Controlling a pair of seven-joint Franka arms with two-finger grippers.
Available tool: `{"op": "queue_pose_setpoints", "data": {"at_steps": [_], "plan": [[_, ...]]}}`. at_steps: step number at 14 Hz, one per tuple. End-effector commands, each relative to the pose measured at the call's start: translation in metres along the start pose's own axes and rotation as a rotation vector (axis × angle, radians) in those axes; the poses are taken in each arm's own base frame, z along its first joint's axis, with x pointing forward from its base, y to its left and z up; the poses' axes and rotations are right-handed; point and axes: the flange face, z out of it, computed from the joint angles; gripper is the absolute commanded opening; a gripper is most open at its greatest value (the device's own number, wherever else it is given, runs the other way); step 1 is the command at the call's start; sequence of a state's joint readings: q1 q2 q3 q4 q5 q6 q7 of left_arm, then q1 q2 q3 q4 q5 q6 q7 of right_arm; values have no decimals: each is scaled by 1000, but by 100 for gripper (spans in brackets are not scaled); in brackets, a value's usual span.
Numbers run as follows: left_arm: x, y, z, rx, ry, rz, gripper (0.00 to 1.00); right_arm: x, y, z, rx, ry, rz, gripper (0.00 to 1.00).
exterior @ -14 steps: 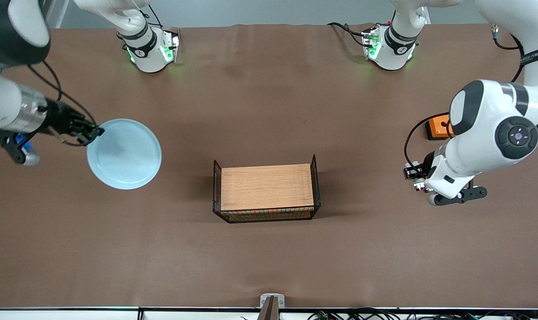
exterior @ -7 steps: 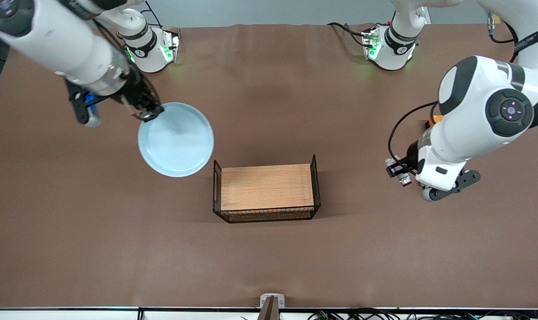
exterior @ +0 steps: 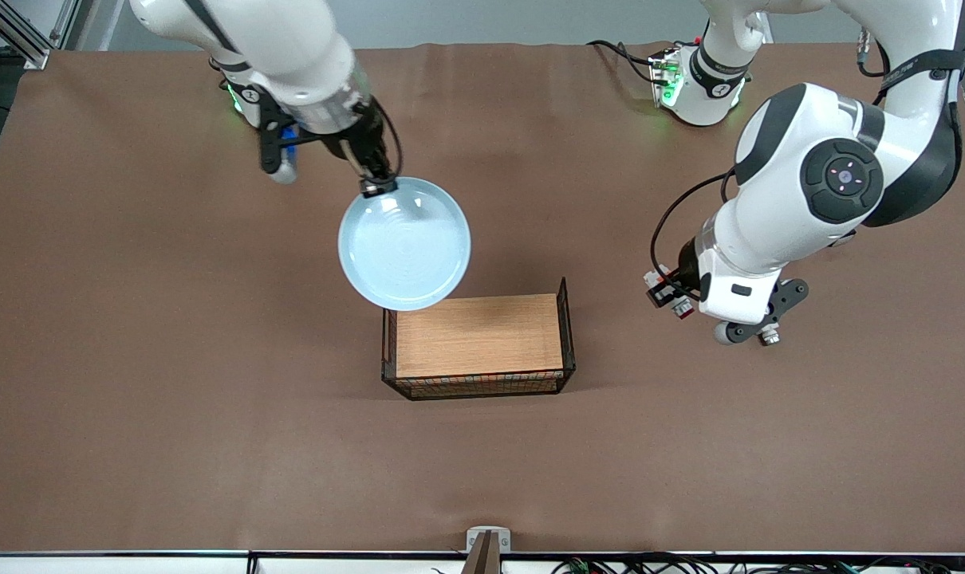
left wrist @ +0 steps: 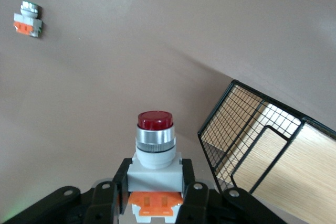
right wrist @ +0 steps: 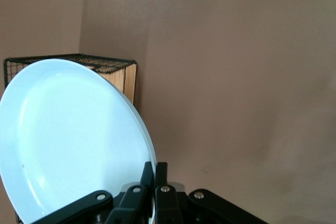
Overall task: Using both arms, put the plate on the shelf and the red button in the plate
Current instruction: 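Lift the plate with the right gripper and carry it over the basket, then lower the blue plate into the basket with the right gripper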
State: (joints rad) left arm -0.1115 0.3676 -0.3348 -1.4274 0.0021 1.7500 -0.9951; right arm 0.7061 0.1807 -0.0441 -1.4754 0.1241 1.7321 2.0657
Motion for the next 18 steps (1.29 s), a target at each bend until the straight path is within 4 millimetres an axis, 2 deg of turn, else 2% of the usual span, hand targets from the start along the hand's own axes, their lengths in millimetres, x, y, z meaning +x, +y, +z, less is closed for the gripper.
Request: {"op": "queue_pose_setpoints", "data": {"at_steps": [1, 5, 7, 11, 15, 18], "plan": [[-6, 20, 2, -25, -11, -47, 30, -29, -5, 27, 47, 32, 73, 0], [-10, 33, 10, -49, 4, -92, 30, -47, -15, 64, 94, 58, 122, 0], [-8, 35, 15, -50, 2, -108, 30, -51, -24, 78, 124, 35, 169, 0], [-6, 37, 12, -75, 13, -153, 31, -53, -34, 112, 135, 66, 175, 0], [-6, 36, 12, -75, 11, -206, 33, -66, -33, 142, 150, 105, 160, 0], [-7, 36, 10, -78, 12, -232, 35, -76, -33, 174, 153, 126, 145, 0]]}}
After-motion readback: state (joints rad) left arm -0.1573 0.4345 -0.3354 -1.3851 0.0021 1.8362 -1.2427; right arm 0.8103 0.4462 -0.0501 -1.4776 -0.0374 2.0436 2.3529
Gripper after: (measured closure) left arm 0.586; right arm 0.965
